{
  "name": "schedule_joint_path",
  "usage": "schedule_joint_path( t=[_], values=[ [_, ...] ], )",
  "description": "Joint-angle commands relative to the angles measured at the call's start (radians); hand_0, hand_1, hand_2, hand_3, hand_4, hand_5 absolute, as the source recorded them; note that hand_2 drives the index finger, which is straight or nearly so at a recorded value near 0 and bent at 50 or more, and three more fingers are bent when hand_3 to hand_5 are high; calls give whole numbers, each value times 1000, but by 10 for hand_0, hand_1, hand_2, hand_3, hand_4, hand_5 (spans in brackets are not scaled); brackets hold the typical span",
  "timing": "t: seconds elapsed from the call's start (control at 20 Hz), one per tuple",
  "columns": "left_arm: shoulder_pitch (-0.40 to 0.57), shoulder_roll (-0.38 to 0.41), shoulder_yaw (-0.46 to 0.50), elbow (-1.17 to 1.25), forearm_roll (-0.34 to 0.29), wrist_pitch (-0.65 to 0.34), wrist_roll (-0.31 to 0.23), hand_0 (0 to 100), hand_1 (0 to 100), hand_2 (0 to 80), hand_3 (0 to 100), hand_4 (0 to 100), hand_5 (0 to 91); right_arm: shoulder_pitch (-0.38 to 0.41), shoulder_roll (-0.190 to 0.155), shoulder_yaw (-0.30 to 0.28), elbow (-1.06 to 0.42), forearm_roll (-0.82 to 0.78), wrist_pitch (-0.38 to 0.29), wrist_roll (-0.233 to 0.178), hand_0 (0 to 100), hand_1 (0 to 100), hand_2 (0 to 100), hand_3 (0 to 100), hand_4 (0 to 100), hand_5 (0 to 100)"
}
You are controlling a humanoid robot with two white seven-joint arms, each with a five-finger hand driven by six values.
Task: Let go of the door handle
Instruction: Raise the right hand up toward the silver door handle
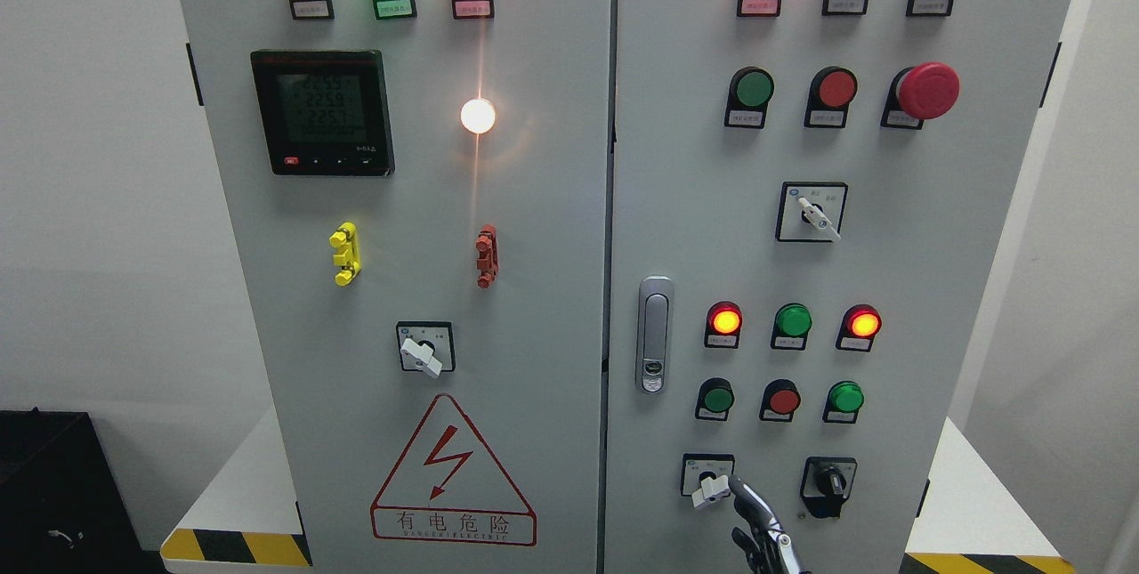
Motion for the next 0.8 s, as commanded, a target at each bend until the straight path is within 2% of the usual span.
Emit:
schedule_joint_path(
  t=[0.0, 0.35, 0.4, 0.45, 0.5, 0.55, 0.6, 0.7, 0.75],
  values=[
    [17, 0, 0, 0, -1, -1, 0, 120, 556, 0, 0, 0, 0, -2, -2, 3, 3, 0, 3, 0, 500, 134, 0, 60, 57, 0],
    [17, 0, 0, 0, 1, -1, 0, 120, 556, 0, 0, 0, 0, -23, -2, 3, 3, 43, 3, 0, 481, 168, 0, 119, 112, 0],
    [17, 0, 0, 0, -1, -1, 0, 120, 556, 0, 0, 0, 0, -26, -2, 1, 4, 83, 3, -1, 472, 184, 0, 143, 168, 62],
    [17, 0, 0, 0, -1, -1, 0, 120, 556, 0, 0, 0, 0, -31, -2, 0, 4, 124, 3, -1, 464, 200, 0, 162, 238, 169],
    [17, 0, 0, 0, -1, -1, 0, 120, 556, 0, 0, 0, 0, -32, 1, 0, 4, 172, 3, -3, 448, 246, 0, 204, 355, 291],
    [17, 0, 0, 0, 1, -1, 0, 120, 556, 0, 0, 0, 0, -34, 1, -2, 4, 216, 3, -3, 444, 297, 0, 284, 465, 402],
    [17, 0, 0, 0, -1, -1, 0, 120, 556, 0, 0, 0, 0, -41, 1, -2, 4, 264, 3, -5, 444, 311, 0, 331, 507, 461],
    [17, 0, 0, 0, 1, -1, 0, 120, 556, 0, 0, 0, 0, -61, 4, -8, 6, 383, 3, -8, 457, 371, 0, 634, 722, 753],
    [17, 0, 0, 0, -1, -1, 0, 120, 556, 0, 0, 0, 0, -69, 4, -17, 6, 457, 5, -9, 459, 382, 0, 722, 793, 826]
  ],
)
